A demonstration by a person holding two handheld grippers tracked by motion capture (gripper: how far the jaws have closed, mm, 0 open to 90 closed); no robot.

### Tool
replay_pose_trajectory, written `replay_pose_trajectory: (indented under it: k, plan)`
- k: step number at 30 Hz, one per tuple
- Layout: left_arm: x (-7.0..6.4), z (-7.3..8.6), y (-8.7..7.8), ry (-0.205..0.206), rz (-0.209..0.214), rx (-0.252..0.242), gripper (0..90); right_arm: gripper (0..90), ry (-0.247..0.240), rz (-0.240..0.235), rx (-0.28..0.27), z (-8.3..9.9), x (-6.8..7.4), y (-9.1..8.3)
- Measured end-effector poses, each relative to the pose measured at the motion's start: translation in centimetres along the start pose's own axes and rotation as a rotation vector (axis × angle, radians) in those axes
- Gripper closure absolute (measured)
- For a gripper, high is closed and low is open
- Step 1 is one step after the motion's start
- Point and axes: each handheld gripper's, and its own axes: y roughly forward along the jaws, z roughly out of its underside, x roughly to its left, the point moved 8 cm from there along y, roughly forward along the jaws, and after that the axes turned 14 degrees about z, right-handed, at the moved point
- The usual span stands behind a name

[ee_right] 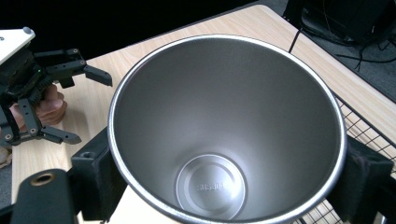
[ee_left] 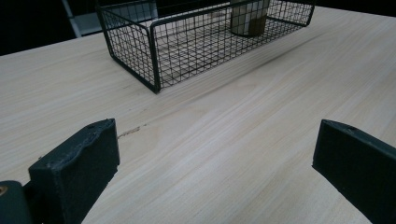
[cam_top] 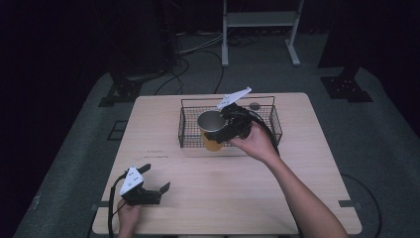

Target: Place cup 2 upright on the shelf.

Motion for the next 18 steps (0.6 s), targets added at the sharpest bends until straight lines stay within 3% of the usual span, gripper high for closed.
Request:
replay_pose_trajectory:
  k: [18]
  plan:
    - [0.0,0.0,0.0,0.000,0.000,-0.002,0.0,13.3,0.002,-0.004,0.000,-2.1,-1.1,0.1]
